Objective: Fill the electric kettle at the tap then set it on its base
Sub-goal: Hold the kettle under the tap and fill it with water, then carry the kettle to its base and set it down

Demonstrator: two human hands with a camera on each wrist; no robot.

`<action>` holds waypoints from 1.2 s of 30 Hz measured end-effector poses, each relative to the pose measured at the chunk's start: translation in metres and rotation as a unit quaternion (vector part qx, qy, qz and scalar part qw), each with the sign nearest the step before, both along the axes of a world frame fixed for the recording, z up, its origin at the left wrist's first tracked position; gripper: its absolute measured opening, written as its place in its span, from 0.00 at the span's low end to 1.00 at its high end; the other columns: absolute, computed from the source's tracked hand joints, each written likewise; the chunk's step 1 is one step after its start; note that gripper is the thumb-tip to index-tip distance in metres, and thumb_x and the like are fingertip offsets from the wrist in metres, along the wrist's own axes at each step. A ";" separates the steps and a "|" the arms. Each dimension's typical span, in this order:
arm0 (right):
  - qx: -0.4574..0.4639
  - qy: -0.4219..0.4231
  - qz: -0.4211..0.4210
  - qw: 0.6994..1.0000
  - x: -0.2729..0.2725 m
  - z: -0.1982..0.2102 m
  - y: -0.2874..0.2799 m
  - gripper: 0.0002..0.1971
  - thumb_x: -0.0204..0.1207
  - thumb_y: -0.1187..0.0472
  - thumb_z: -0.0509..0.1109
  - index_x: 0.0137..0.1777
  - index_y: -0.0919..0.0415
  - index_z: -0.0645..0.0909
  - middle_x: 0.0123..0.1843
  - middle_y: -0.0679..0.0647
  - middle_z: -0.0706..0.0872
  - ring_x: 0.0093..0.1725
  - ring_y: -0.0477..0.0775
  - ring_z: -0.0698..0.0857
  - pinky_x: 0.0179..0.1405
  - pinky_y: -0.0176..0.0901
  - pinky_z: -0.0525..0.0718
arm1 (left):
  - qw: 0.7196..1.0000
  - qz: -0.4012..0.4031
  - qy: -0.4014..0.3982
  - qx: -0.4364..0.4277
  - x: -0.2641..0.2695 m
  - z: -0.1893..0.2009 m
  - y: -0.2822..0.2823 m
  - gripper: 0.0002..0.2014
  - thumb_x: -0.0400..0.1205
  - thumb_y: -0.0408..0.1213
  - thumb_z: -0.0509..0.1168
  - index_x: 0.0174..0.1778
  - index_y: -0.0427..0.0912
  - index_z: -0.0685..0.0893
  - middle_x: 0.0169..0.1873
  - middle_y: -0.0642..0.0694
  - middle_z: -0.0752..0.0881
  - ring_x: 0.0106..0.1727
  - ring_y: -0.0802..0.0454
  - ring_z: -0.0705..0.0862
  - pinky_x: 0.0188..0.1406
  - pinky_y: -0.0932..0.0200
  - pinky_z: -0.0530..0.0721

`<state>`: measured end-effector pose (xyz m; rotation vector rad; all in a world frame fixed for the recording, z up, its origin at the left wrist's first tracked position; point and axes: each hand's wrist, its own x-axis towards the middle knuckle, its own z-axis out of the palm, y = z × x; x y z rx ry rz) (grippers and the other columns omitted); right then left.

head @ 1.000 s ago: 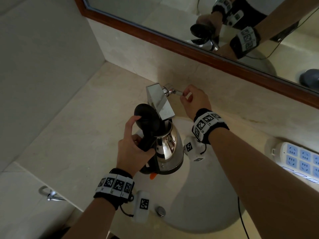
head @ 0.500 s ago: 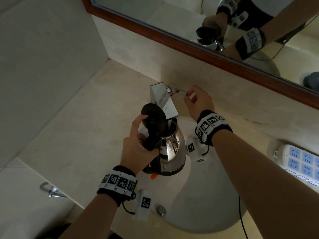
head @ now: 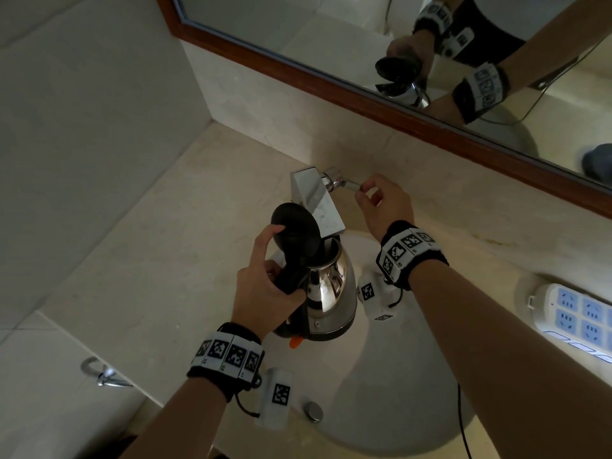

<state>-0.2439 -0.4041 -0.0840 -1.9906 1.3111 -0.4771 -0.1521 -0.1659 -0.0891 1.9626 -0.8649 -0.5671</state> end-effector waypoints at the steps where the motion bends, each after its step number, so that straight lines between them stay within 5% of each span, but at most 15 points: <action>1: 0.002 -0.002 -0.003 1.000 0.000 0.001 0.000 0.05 0.79 0.51 0.71 0.47 0.51 0.83 0.40 0.52 0.83 0.38 0.54 0.82 0.41 0.47 0.84 | 1.000 0.000 0.004 -0.001 0.000 0.001 0.000 0.50 0.67 0.29 0.80 0.80 0.63 0.64 0.22 0.48 0.85 0.27 0.55 0.87 0.32 0.66 0.88; 14: 0.048 -0.022 -0.012 0.999 -0.003 0.004 -0.003 0.08 0.79 0.51 0.73 0.55 0.51 0.87 0.46 0.51 0.85 0.43 0.51 0.82 0.32 0.34 0.71 | 1.000 -0.002 0.005 0.008 -0.001 0.002 0.003 0.50 0.67 0.30 0.80 0.81 0.62 0.64 0.22 0.48 0.85 0.26 0.55 0.86 0.36 0.58 0.92; 19: 0.054 -0.004 0.012 0.998 -0.006 0.003 0.001 0.08 0.81 0.62 0.69 0.56 0.50 0.85 0.47 0.52 0.82 0.39 0.48 0.80 0.31 0.32 0.71 | 1.000 0.000 0.008 0.009 -0.003 -0.003 0.004 0.50 0.67 0.31 0.79 0.81 0.64 0.63 0.23 0.48 0.85 0.26 0.54 0.86 0.36 0.57 0.92; 23: 0.045 0.002 0.073 0.996 -0.005 0.004 -0.001 0.10 0.80 0.64 0.69 0.48 0.46 0.86 0.52 0.53 0.87 0.49 0.51 0.84 0.42 0.32 0.76 | 1.000 0.007 0.012 0.005 -0.004 -0.008 0.008 0.50 0.67 0.30 0.80 0.81 0.63 0.63 0.23 0.48 0.86 0.28 0.55 0.87 0.33 0.72 0.86; 26: 0.072 -0.001 0.095 0.993 -0.017 0.003 0.000 0.12 0.80 0.62 0.71 0.58 0.46 0.88 0.53 0.52 0.87 0.53 0.53 0.85 0.56 0.42 0.82 | 1.000 0.013 0.014 0.011 -0.007 -0.007 0.012 0.51 0.67 0.29 0.80 0.80 0.66 0.63 0.24 0.47 0.86 0.28 0.54 0.87 0.35 0.68 0.88; 28: 0.107 0.004 0.096 0.990 -0.027 0.002 0.009 0.15 0.79 0.56 0.73 0.64 0.43 0.85 0.52 0.51 0.86 0.49 0.53 0.85 0.54 0.45 0.82 | 1.000 0.011 0.013 0.018 -0.011 -0.004 0.014 0.51 0.67 0.29 0.79 0.79 0.69 0.63 0.25 0.46 0.87 0.28 0.54 0.87 0.37 0.60 0.91; 30: 0.141 0.011 0.088 0.986 -0.037 -0.002 0.024 0.18 0.76 0.52 0.76 0.66 0.42 0.82 0.52 0.50 0.86 0.48 0.53 0.85 0.52 0.45 0.81 | 1.000 0.006 0.009 0.019 -0.015 -0.001 0.019 0.51 0.67 0.30 0.79 0.79 0.70 0.63 0.24 0.47 0.86 0.27 0.54 0.86 0.34 0.63 0.89; 33: 0.210 0.010 0.109 0.972 -0.055 -0.003 0.048 0.23 0.73 0.60 0.80 0.68 0.47 0.82 0.56 0.53 0.87 0.49 0.51 0.86 0.49 0.40 0.81 | 1.000 0.000 -0.001 0.013 -0.019 0.006 0.029 0.51 0.66 0.30 0.80 0.79 0.68 0.64 0.22 0.49 0.84 0.28 0.54 0.85 0.27 0.74 0.82; 36: 0.296 0.032 0.146 0.943 -0.078 -0.007 0.067 0.28 0.71 0.66 0.79 0.70 0.47 0.80 0.63 0.51 0.85 0.46 0.49 0.85 0.52 0.44 0.84 | 0.999 -0.021 -0.028 0.010 -0.022 0.021 0.042 0.51 0.65 0.30 0.80 0.79 0.69 0.64 0.22 0.51 0.84 0.28 0.54 0.85 0.28 0.69 0.85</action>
